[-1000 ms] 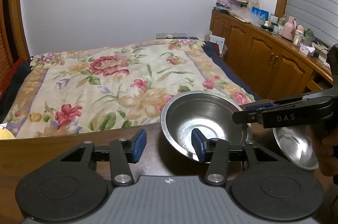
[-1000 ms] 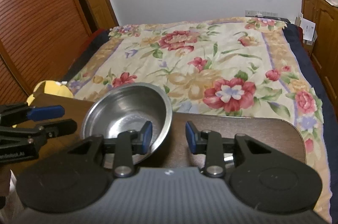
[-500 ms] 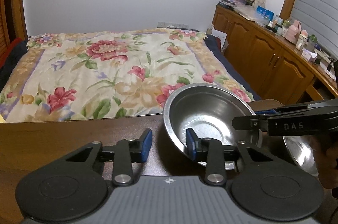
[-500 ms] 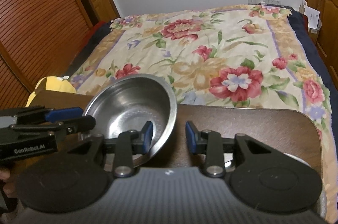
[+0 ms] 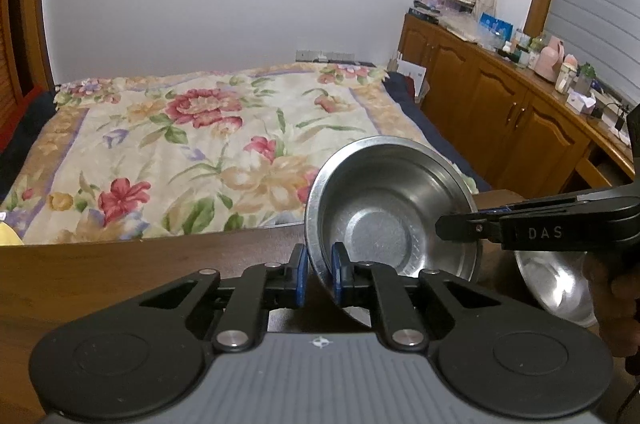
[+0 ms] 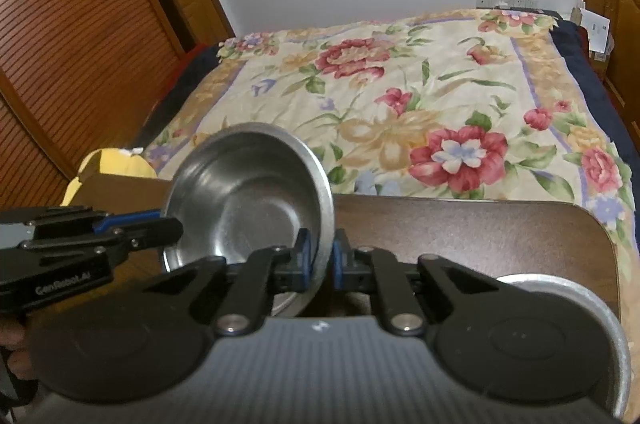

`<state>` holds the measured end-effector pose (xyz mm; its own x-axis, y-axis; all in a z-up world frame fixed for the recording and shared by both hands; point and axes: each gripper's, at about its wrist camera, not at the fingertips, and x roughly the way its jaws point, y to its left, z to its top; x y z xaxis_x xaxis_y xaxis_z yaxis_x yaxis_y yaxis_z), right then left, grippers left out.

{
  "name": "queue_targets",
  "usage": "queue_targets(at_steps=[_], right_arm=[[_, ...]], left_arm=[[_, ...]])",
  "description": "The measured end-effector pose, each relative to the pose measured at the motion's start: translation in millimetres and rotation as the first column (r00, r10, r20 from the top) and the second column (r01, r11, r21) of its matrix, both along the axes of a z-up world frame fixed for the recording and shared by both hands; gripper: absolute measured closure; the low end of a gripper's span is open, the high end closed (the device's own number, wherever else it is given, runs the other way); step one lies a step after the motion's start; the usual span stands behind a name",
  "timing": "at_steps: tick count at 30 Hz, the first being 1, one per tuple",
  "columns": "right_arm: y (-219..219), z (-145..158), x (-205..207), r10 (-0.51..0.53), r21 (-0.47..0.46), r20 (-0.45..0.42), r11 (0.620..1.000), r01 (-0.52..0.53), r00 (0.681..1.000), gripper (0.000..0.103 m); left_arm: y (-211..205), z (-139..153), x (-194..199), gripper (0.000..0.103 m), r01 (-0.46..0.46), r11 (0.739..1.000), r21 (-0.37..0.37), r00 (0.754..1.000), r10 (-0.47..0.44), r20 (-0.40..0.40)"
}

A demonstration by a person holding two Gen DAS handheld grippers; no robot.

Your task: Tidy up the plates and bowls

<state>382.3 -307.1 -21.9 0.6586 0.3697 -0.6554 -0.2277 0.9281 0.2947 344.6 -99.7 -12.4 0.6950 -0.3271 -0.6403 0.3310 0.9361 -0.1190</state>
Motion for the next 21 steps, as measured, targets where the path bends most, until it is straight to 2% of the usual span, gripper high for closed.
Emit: queue_targets(at_steps=[21], right_arm=[[-5.7,32.8,-42.5,-0.033,0.006,0.074,0.999,0.033,0.997,0.091]], left_arm=[[-1.3,36.0,-48.3,0.089,0.05,0.999,-0.001,0.996,-0.05,0.08]])
